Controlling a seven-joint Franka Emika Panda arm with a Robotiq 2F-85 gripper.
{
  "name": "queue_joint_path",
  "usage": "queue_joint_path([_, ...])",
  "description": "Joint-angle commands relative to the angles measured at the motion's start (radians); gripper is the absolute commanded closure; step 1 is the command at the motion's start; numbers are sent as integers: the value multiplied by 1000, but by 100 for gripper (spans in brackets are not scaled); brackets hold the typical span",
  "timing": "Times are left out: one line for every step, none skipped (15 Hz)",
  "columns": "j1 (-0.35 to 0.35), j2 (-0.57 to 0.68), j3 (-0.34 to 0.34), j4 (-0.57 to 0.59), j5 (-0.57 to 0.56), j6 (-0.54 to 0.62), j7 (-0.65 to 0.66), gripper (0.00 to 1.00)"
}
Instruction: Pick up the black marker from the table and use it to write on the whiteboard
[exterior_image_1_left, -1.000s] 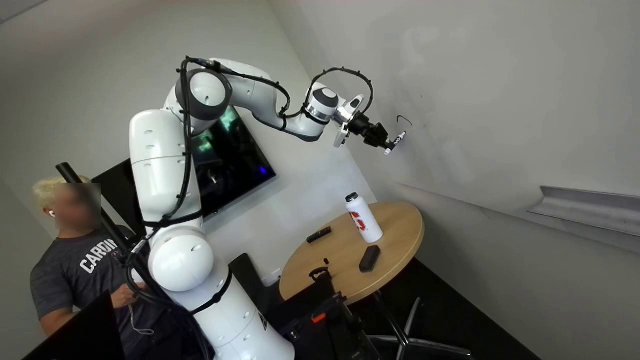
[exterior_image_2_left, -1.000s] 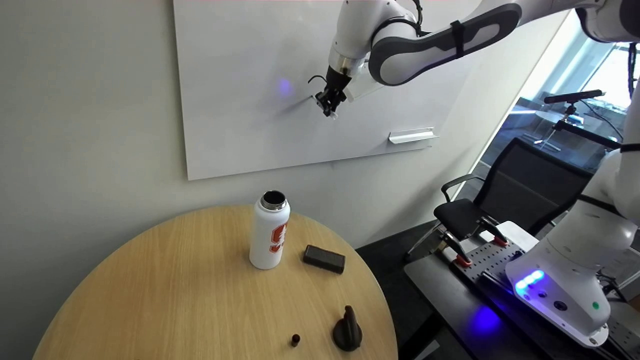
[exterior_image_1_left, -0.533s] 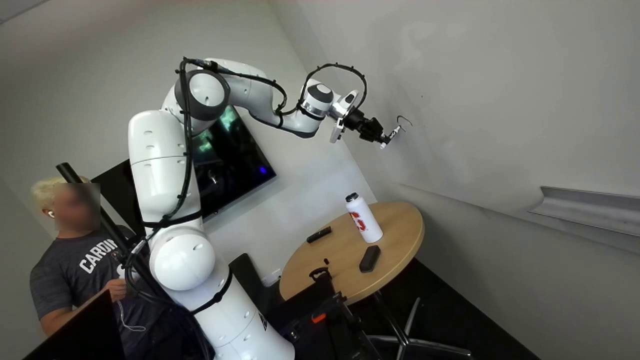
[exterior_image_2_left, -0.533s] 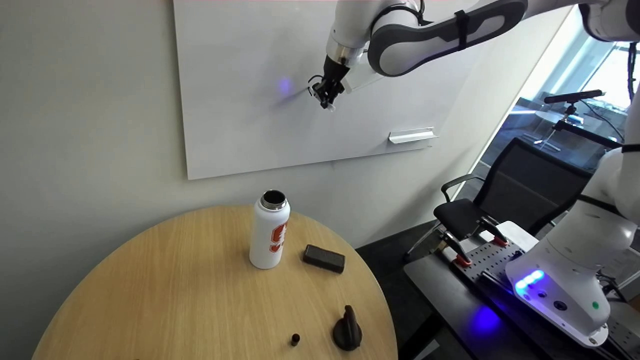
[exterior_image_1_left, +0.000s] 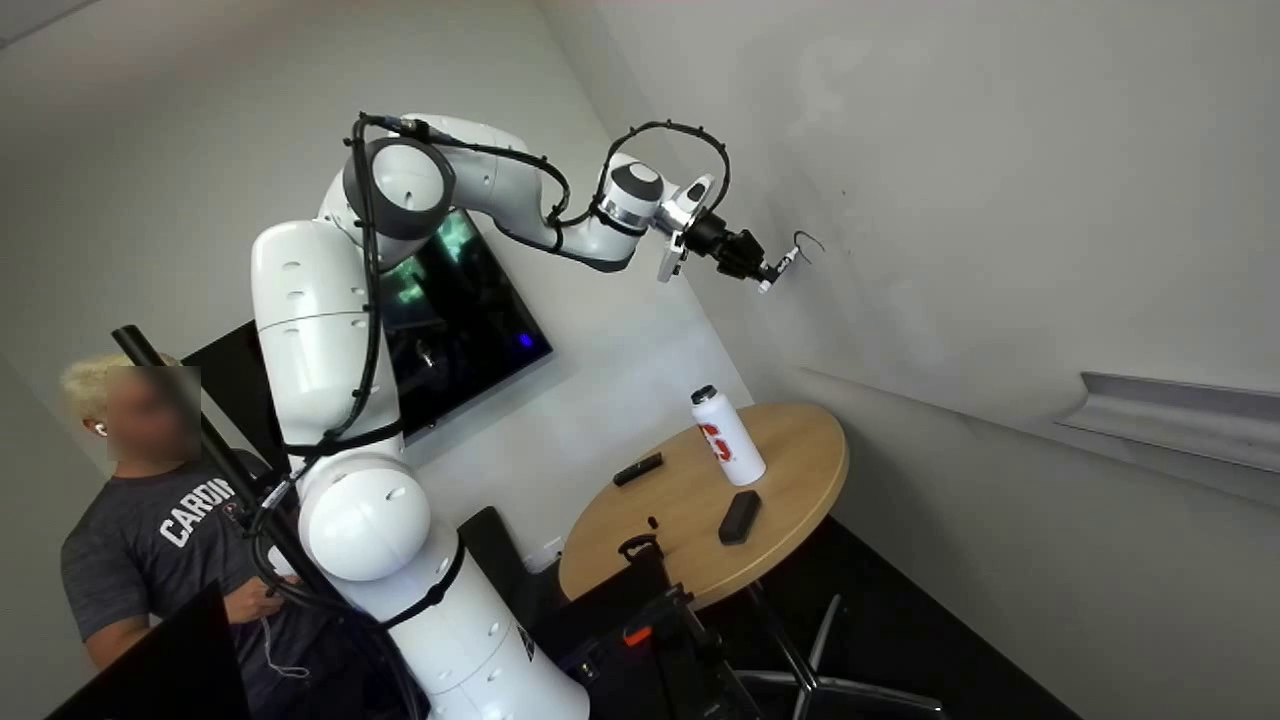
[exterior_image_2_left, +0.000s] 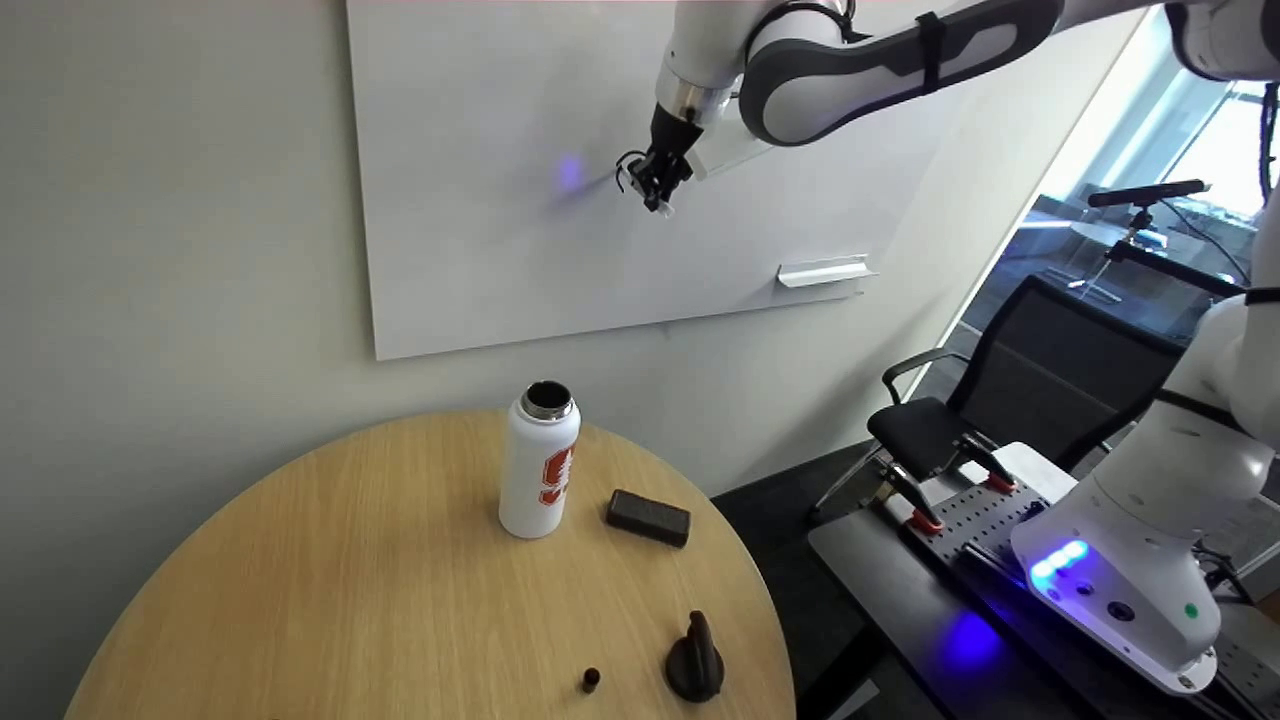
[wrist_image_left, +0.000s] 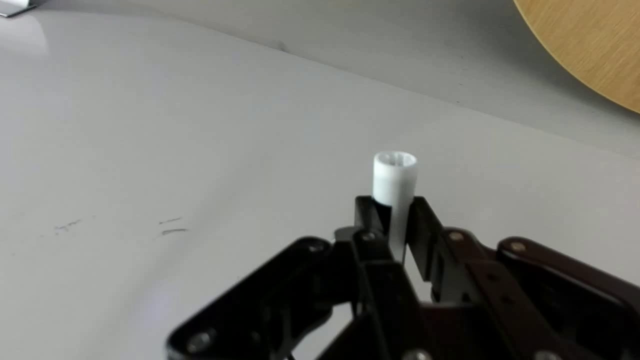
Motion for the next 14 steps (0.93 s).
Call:
queue_joint_path([-7,37,-3,41,30,-23,-33,95])
queue_joint_path([-8,44,-4,41,36,-20,-35,95])
queue_joint_path([-9,51,-5,42,44,-19,-36,95])
queue_joint_path([-9,57,-8,42,51,-18,-37,95])
queue_joint_path([-10,61,-11,39,56,-17,-36,95])
queue_joint_path([-10,64,-14,38,60,-18,-34,95])
queue_joint_path([-10,64,-19,34,66,-17,-32,95])
queue_joint_path([-10,65,-23,32,71,-18,-30,95])
queue_joint_path([-11,63,-27,28,76,-19,-28,95])
queue_joint_path([-11,62,-31,26,82,-20,-26,95])
queue_joint_path([-11,61,-34,25,85,-21,-25,95])
queue_joint_path([-11,59,-37,24,89,-22,-24,95])
queue_joint_path([-11,57,-40,24,93,-26,-23,95])
queue_joint_path([-11,56,-42,24,97,-28,-23,95])
